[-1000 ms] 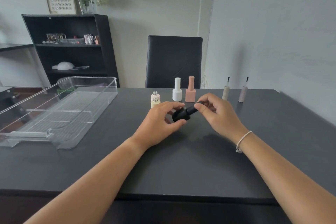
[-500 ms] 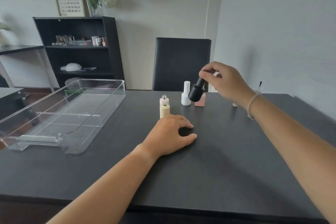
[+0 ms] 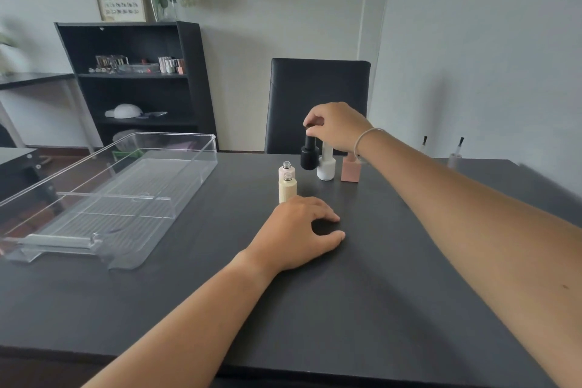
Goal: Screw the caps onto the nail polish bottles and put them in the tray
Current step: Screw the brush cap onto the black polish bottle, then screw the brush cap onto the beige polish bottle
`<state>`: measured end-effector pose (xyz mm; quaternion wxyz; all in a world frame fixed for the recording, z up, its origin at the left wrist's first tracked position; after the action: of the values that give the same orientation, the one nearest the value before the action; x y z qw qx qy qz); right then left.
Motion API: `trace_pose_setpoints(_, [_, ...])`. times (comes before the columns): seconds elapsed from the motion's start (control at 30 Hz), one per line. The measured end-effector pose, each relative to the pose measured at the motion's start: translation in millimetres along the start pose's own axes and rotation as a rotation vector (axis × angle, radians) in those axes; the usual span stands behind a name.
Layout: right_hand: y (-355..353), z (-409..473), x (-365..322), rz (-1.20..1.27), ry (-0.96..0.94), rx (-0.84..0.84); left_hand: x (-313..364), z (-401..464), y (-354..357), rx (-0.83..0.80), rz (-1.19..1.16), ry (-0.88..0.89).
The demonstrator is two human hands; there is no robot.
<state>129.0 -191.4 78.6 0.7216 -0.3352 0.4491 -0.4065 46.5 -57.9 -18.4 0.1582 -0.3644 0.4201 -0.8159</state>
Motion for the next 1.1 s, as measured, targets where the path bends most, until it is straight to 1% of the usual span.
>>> trace_pose_setpoints(0.17, [6.4,0.8,-1.9,-0.104,-0.006,-0.010,1.1,0.2,-1.1,-0.009,-0.005,-0.002])
trace_pose_setpoints(0.4, [12.5,-0.7,-0.6,-0.183,-0.016,-0.001,0.8,1.5,-1.1,-0.009,0.007,-0.004])
trace_pose_setpoints(0.6, [17.2,-3.6,1.5,-0.187,-0.010,0.021,0.0,1.6,-0.8,-0.013,0.018,0.000])
trace_pose_setpoints(0.73, [10.6,-14.3,3.8,-0.115,-0.017,0.114,0.0,1.6,-0.1,-0.006,-0.010,-0.006])
trace_pose_setpoints(0.87, [4.1,-48.4,13.2,0.064,-0.020,0.289,1.8,0.6,-2.2,0.061,-0.105,-0.034])
trace_pose_setpoints(0.93, [5.3,-72.8,24.2,0.140,0.004,0.347,2.7,0.1,-3.1,0.119,-0.146,-0.052])
trace_pose_setpoints(1.1, [-2.0,-112.7,55.6,0.210,0.163,0.411,6.9,-1.1,-9.2,0.355,-0.128,-0.077])
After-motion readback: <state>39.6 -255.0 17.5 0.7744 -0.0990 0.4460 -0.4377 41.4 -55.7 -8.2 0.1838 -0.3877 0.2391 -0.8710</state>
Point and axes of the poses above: each hand's wrist, its own z-axis towards the middle knuckle, its own y-axis out of the palm, x = y × z, the point moved 1 cm from there along z, towards the middle knuckle, and after that the axes turned 1 degree about y, right-handed, at the moved point
